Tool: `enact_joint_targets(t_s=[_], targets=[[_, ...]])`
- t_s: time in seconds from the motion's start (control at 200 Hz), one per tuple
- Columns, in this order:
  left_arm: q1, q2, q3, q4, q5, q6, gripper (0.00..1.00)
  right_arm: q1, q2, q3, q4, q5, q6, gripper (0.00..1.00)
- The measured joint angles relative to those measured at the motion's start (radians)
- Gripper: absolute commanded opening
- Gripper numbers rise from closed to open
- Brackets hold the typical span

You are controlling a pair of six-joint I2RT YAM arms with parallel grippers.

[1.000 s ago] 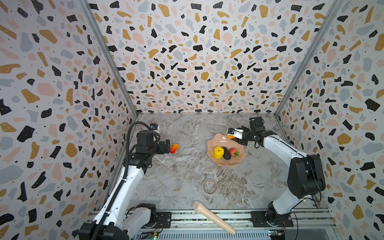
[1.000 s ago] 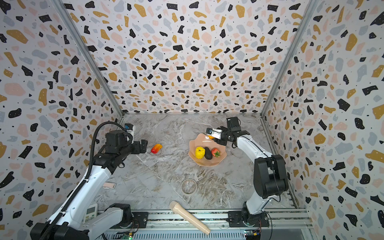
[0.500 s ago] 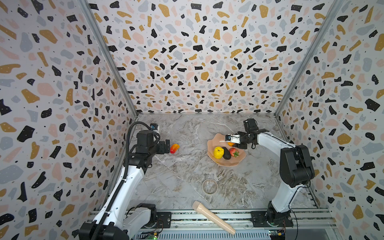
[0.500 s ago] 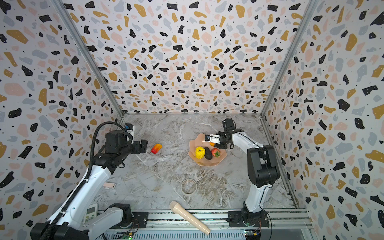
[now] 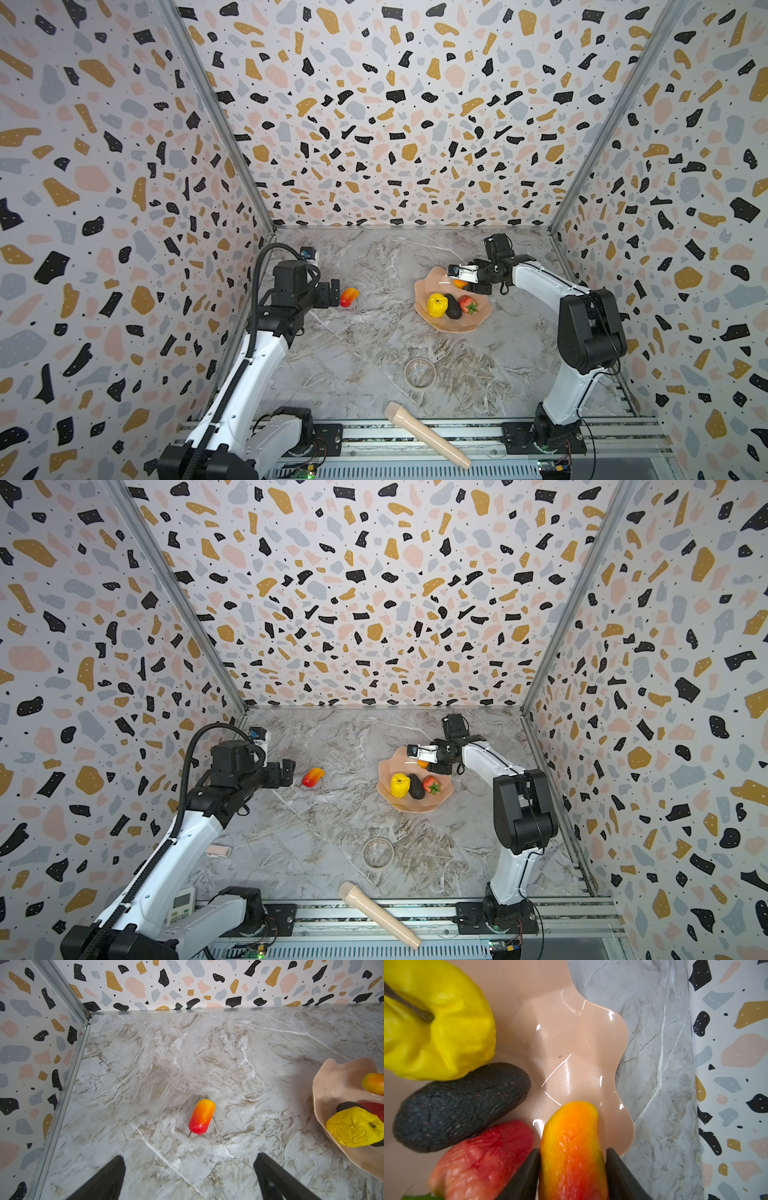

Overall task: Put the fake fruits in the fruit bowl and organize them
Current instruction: 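Move the right gripper to the other mango near the left gripper and grasp it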

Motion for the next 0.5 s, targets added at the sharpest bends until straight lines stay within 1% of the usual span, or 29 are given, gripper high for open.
enact_joint_targets(t_s=[0.11,0.285,0.35,0.366,0.381,0.386,0.396,0.406,0.496], targets=[[0.000,0.000,0.000,0.000,0.000,0.000,1.00,0.001,0.000,0.000,-0.002,0.005,0.003,0.61],[0.000,0.000,0.000,0.000,0.000,0.000,1.00,0.001,-0.002,0.000,-0.014,0.011,0.005,0.63],[0.000,0.000,0.000,0.000,0.000,0.000,0.99,0.003,-0.007,0.000,-0.023,0.016,0.008,0.66],[0.000,0.000,0.000,0.000,0.000,0.000,1.00,0.003,-0.010,0.000,-0.025,0.018,0.008,0.70],[0.000,0.000,0.000,0.000,0.000,0.000,1.00,0.004,-0.012,0.000,-0.026,0.019,0.010,0.76],[0.000,0.000,0.000,0.000,0.000,0.000,1.00,0.005,-0.013,0.000,-0.027,0.020,0.010,0.80],[0.000,0.000,0.000,0.000,0.000,0.000,1.00,0.005,-0.015,0.000,-0.029,0.021,0.012,0.94],[0.000,0.000,0.000,0.000,0.000,0.000,1.00,0.006,-0.018,0.000,-0.030,0.023,0.018,0.99],[0.000,0.000,0.000,0.000,0.000,0.000,1.00,0.019,-0.053,0.000,-0.039,0.044,0.021,0.99]])
